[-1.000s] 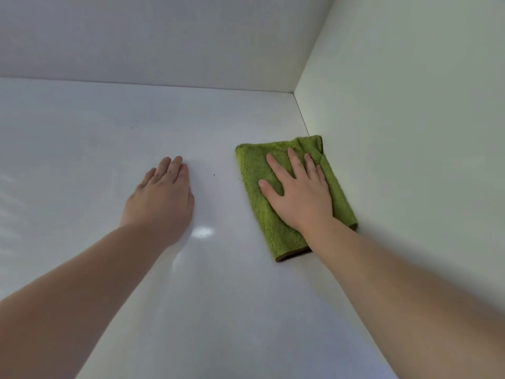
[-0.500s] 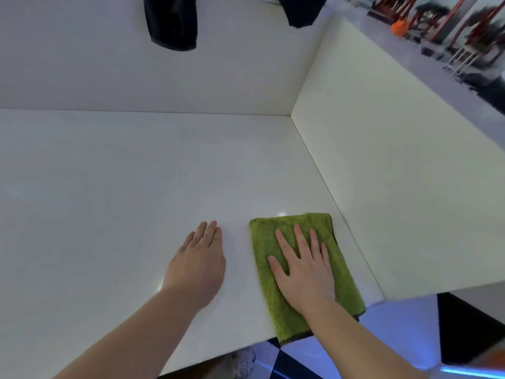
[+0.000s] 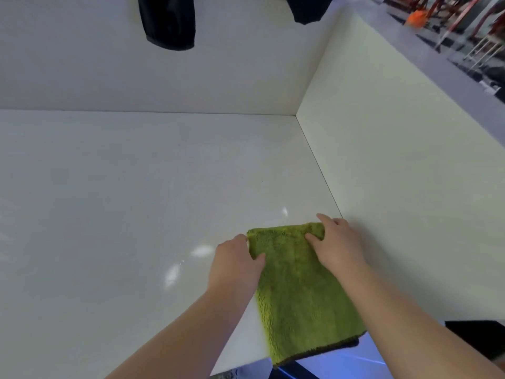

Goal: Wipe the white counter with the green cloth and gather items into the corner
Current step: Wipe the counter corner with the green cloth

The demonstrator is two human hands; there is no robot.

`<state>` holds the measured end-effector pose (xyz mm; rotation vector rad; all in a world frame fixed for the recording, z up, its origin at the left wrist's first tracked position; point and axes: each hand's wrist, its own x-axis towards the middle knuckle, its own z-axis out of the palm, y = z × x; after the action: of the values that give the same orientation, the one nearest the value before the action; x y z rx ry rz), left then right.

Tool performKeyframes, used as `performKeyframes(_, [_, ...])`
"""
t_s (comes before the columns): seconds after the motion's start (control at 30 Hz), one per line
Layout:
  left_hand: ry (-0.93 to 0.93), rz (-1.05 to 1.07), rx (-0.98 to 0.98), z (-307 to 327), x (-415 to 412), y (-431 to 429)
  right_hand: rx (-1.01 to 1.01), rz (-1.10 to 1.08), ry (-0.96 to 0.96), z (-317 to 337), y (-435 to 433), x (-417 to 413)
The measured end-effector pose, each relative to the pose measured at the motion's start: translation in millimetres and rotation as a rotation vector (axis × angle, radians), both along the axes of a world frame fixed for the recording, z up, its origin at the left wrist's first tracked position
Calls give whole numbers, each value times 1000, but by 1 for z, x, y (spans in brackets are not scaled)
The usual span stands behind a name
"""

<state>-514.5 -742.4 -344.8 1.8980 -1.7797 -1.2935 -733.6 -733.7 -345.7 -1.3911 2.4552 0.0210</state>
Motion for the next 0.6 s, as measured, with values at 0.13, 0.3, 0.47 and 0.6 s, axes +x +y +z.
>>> performKeyframes(0.13, [-47,59,19,-3,-8,-8,-196,50,94,-10,23,8])
performKeyframes(0.3, [-77,69,4,-4,-11,-7,-330,383,123,-33,51,21])
performKeyframes(0.47, [-69,110,-29,-4,-1,-8,-379,397,120,-37,32,29])
performKeyframes(0.6, [-82,193,-47,-2,32,-13,-406,467,67,-34,9,59])
